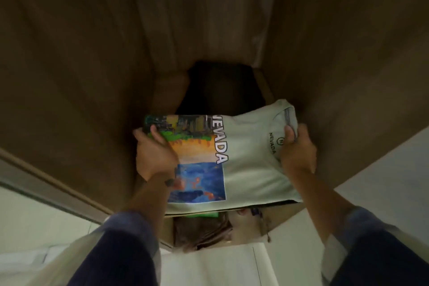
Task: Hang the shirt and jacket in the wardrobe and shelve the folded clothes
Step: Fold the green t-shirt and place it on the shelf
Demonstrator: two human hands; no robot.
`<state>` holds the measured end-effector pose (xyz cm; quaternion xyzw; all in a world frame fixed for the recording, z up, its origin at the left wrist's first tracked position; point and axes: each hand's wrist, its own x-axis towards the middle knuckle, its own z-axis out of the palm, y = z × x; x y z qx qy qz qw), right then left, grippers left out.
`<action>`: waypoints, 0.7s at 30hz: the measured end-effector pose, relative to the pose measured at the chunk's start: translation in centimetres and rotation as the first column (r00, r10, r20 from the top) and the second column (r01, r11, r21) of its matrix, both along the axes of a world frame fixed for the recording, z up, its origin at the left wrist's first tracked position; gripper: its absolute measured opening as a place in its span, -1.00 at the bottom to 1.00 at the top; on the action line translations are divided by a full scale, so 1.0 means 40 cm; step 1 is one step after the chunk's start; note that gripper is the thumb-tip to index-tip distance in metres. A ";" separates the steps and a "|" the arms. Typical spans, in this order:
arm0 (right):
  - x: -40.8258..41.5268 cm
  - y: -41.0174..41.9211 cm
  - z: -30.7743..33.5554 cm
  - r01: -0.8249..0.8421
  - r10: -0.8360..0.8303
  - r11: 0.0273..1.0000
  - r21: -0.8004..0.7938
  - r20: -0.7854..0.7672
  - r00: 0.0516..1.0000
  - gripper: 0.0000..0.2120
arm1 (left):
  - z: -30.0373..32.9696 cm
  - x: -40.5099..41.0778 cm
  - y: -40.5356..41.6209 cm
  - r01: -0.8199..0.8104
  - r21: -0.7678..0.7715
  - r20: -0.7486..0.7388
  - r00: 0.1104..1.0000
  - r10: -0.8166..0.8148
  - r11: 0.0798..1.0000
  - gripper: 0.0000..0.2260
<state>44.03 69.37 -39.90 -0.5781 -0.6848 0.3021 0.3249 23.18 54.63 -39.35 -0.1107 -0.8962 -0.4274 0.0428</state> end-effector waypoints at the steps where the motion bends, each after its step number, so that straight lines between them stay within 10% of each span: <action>1: -0.004 0.013 -0.028 -0.015 0.015 1.000 -0.010 0.047 0.999 -0.68 | -0.029 -0.013 0.006 0.006 -0.041 0.002 1.000 -0.006 0.999 -0.66; 13: -0.024 0.035 -0.150 0.057 -0.074 0.997 0.053 0.398 0.914 -0.60 | -0.131 -0.051 0.031 0.015 -0.226 0.177 0.984 0.026 0.974 -0.58; 16: -0.029 0.020 -0.135 0.024 -0.125 0.976 0.215 0.472 0.873 -0.52 | -0.120 -0.026 0.007 0.143 -0.250 -0.073 0.983 -0.166 0.958 -0.54; 21: -0.070 -0.033 -0.114 -0.493 0.296 0.858 0.143 0.647 0.702 -0.36 | -0.132 0.032 -0.001 0.515 -0.628 -0.007 0.746 -0.666 0.583 -0.29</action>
